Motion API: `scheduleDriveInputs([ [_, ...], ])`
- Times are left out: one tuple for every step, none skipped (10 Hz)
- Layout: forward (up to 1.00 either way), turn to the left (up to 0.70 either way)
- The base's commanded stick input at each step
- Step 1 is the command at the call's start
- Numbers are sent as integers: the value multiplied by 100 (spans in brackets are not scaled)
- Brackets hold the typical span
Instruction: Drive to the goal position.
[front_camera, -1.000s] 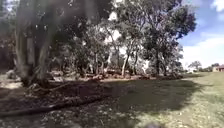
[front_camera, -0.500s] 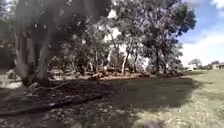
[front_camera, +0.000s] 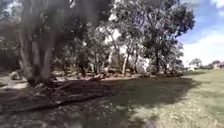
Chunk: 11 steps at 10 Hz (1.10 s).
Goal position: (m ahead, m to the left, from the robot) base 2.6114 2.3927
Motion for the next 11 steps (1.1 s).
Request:
scheduleDriveInputs([
  [-50, 0],
  [-50, 0],
  [-50, 0],
  [-50, 0],
  [-50, 0],
  [-50, 0],
  [-50, 0],
  [-50, 0],
  [-50, 0],
  [-50, 0],
  [-50, 0],
])
